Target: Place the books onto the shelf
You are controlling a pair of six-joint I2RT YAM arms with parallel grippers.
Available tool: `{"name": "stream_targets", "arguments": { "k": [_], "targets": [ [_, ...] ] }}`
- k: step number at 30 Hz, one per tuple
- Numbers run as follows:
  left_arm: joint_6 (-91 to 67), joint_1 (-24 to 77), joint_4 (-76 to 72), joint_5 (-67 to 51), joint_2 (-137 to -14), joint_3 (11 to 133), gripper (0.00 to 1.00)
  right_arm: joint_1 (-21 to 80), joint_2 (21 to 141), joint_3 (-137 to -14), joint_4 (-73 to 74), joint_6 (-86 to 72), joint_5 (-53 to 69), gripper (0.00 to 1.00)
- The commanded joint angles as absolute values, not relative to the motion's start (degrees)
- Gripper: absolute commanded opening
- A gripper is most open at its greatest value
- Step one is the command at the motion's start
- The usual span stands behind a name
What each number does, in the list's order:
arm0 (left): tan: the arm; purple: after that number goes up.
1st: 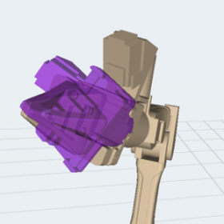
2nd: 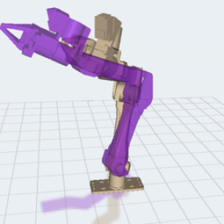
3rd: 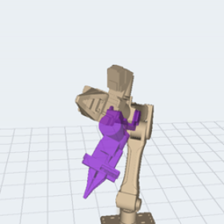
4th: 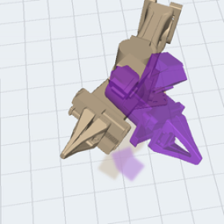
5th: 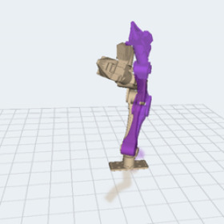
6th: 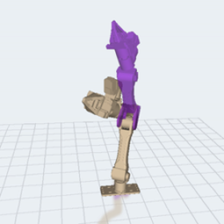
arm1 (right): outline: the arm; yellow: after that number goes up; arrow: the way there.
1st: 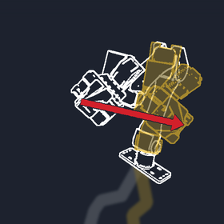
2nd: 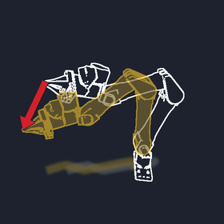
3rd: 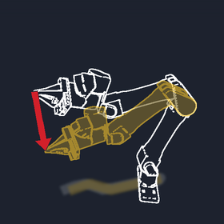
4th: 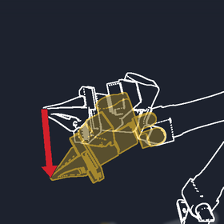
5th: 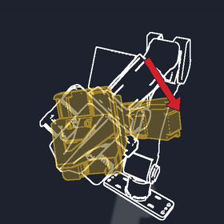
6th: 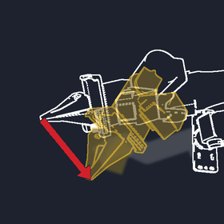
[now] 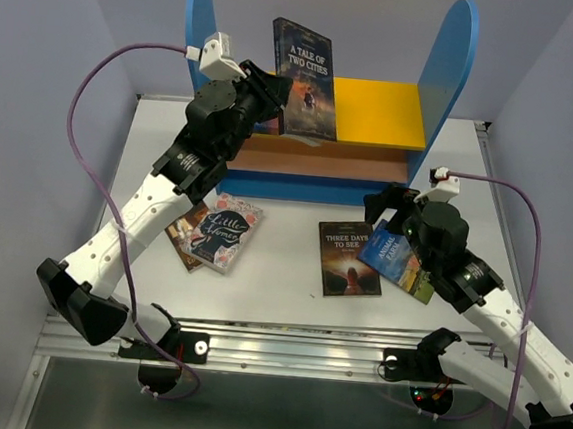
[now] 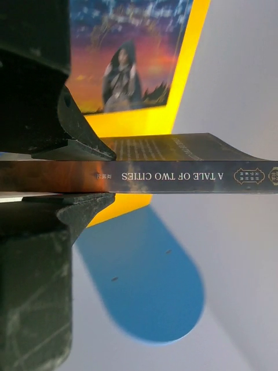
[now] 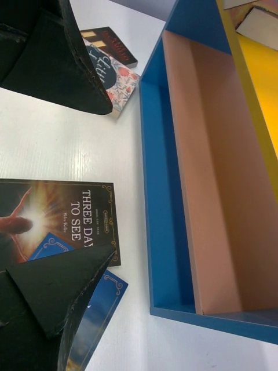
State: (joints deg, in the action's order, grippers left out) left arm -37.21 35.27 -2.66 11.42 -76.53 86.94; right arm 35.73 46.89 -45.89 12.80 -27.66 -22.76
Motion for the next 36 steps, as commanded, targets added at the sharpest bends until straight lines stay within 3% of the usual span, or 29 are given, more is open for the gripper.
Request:
{"name": "stream_targets", "arguments": {
  "k": [1,11,16,31,34,36],
  "targets": [
    [-44.78,35.16,-10.72,30.36,-75.93,93.53,0.00,35.95,46.32,-45.79,10.81,-26.98,-24.43,1.00],
    [-62.92,39.28,-7.21,51.76,-77.25,86.57,0.00,35.95,50.44,-48.07,10.81,-27.16,-21.10,1.00],
    [-74.25,42.53,3.92,61.07,-78.13,87.36,0.00,35.95,55.98,-52.72,11.51,-25.84,-16.62,1.00],
    [-92.89,43.68,20.82,63.02,-84.63,89.56,0.00,35.95,73.02,-74.96,10.28,-18.64,-4.23,1.00],
    [-97.02,43.68,24.85,62.49,-85.78,90.70,0.00,35.95,75.84,-78.48,10.37,-18.02,-2.02,0.90],
    [-97.56,43.68,25.75,61.88,-86.04,91.40,0.00,35.95,78.48,-80.67,10.55,-17.49,-3.51,0.78]
  ]
}}
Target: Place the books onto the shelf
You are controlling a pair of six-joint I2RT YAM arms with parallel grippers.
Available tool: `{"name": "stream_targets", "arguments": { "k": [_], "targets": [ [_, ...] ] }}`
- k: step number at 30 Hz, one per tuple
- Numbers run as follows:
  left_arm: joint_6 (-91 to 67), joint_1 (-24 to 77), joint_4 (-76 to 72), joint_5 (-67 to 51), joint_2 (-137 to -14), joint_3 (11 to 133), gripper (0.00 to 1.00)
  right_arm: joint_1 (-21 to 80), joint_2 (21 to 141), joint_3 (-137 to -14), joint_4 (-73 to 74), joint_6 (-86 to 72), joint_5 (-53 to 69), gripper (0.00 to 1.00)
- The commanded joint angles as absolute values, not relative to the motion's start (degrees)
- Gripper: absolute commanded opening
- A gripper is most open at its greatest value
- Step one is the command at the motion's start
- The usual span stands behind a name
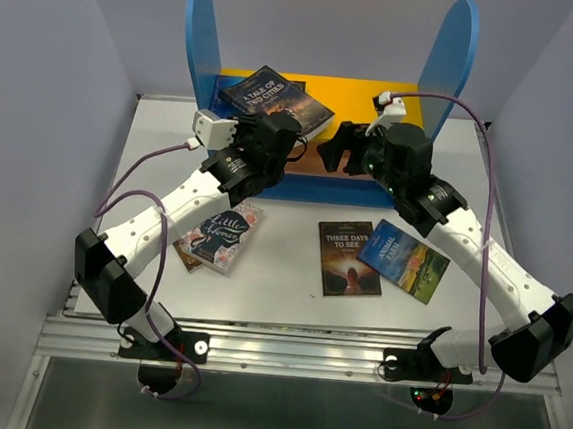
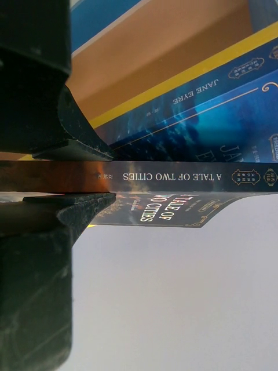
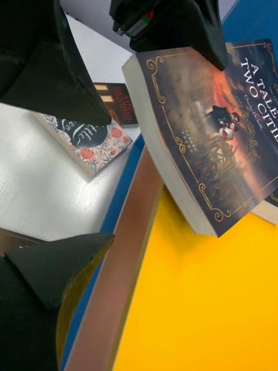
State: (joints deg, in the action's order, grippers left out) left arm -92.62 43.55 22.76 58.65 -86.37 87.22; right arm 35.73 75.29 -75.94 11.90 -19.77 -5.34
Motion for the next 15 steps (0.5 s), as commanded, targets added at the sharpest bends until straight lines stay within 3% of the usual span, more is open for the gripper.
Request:
{"name": "stream_targets", "arguments": {
  "k": [1,3,6,10,11,14,15],
  "targets": [
    [-97.73,43.68,25.66,61.61,-86.13,91.32,0.00,35.95,79.27,-81.55,10.89,-17.14,-4.73,0.73],
    [-97.21,43.68,25.23,61.17,-86.22,91.06,0.00,35.95,81.21,-83.14,12.21,-16.61,-8.86,0.61],
    [-96.85,43.68,25.22,60.29,-86.66,90.79,0.15,35.95,82.79,-85.86,13.97,-15.21,-13.79,0.52],
    [-97.12,43.68,24.79,58.81,-85.70,89.04,0.30,35.95,85.69,-88.15,13.97,-13.36,-13.54,0.48],
    [-97.03,43.68,24.44,58.71,-85.35,88.08,0.39,35.95,86.30,-89.29,13.89,-12.92,-13.80,0.48],
    [-95.19,43.68,20.85,57.31,-83.77,85.44,0.45,35.95,89.28,-91.57,13.89,-11.96,-15.37,0.47],
    [-90.84,43.68,18.65,56.78,-83.32,84.56,0.56,35.95,90.34,-93.67,13.63,-11.61,-16.25,0.47]
  ]
}}
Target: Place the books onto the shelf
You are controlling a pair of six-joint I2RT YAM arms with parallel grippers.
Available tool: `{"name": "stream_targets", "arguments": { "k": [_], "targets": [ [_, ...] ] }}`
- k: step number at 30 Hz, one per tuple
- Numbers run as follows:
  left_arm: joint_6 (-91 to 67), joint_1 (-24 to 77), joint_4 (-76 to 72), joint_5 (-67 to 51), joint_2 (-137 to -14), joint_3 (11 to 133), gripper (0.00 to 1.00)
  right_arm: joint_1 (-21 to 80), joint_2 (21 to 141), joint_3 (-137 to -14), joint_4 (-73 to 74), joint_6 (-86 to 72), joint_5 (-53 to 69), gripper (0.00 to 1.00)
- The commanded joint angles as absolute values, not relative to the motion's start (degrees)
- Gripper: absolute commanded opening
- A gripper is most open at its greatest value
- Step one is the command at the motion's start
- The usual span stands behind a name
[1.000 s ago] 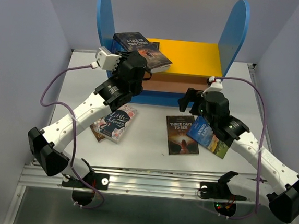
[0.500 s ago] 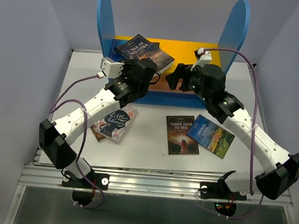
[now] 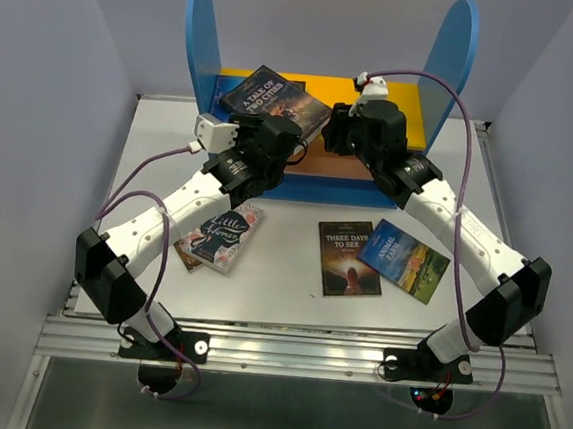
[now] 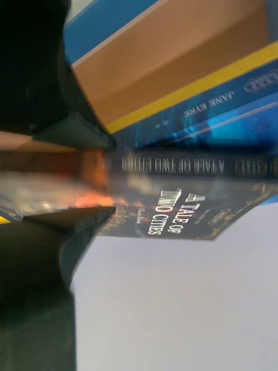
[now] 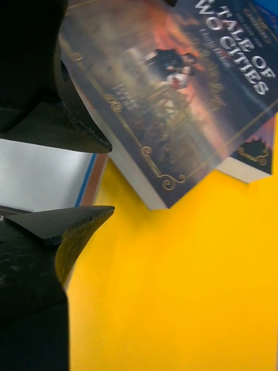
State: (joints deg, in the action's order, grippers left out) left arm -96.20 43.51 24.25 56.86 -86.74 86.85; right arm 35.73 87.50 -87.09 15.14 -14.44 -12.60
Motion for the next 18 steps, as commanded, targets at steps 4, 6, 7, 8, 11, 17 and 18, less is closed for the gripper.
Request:
{"name": "stream_targets", "arguments": {
  "k": [4,6,7,8,11,17,18],
  "targets": [
    [-86.13,43.59,16.17,54.06,-81.48,83.58,0.89,35.95,95.18,-99.66,13.62,-10.11,-17.40,0.45],
    [-84.64,43.51,15.12,53.18,-80.43,82.36,0.92,35.95,97.46,-102.30,13.62,-9.58,-16.26,0.45],
    [-83.51,43.51,13.81,52.56,-78.77,81.57,0.94,35.95,97.91,-102.83,13.71,-9.58,-15.74,0.45],
    [-82.10,43.51,12.06,52.21,-77.88,79.47,0.95,35.95,98.43,-103.44,13.62,-9.49,-15.04,0.45],
    [-78.23,43.42,7.74,50.80,-74.89,76.56,0.99,35.95,100.28,-105.46,13.54,-9.23,-13.10,0.45],
    [-72.97,42.19,4.58,47.74,-71.90,73.83,0.99,35.95,103.71,-109.06,12.22,-7.65,-11.78,0.46],
    [-71.99,41.84,4.05,46.59,-71.81,73.83,0.99,35.95,104.15,-109.51,11.87,-7.21,-10.65,0.46]
  ]
}}
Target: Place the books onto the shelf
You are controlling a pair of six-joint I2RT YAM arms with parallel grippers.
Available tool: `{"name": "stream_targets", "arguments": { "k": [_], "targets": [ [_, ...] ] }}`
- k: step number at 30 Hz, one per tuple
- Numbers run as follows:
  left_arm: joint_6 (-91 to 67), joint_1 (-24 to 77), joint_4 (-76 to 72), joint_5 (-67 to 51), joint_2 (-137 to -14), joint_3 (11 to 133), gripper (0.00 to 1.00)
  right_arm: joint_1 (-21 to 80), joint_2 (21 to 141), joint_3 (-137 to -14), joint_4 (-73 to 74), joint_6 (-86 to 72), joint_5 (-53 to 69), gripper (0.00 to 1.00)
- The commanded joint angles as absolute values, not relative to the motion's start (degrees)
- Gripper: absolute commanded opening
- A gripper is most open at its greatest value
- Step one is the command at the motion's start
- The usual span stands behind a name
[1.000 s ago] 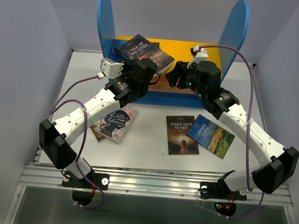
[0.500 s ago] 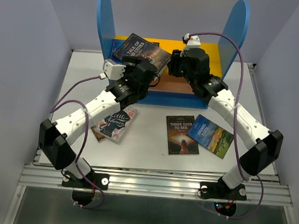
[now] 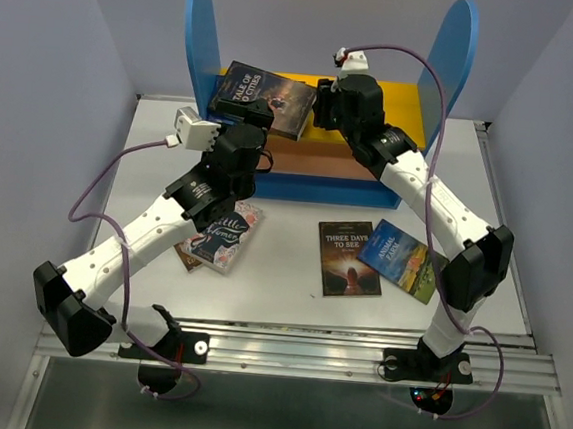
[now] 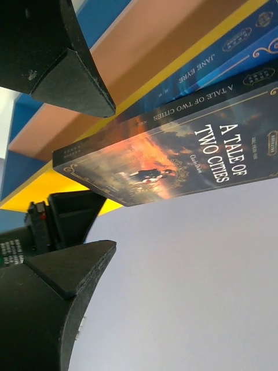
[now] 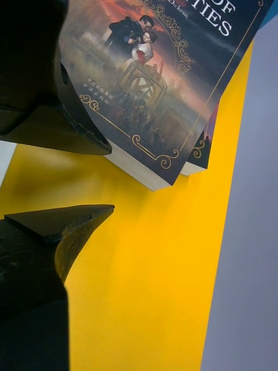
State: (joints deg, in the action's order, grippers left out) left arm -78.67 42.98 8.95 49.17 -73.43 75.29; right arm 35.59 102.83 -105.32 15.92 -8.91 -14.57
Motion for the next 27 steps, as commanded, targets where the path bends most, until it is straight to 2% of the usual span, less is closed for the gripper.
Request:
{"name": "stream_targets", "arguments": {
  "k": [1,8,27],
  "targets": [
    [-71.11,41.49,3.35,45.45,-71.81,73.83,0.99,35.95,104.50,-109.86,11.60,-6.86,-10.03,0.46],
    [-64.52,39.29,2.55,36.84,-72.16,74.80,0.99,35.95,108.28,-113.99,11.16,-3.61,-7.30,0.48],
    [-58.27,37.00,3.34,32.34,-71.10,74.27,0.99,35.95,113.47,-118.12,9.49,3.25,-3.87,0.56]
  ]
}}
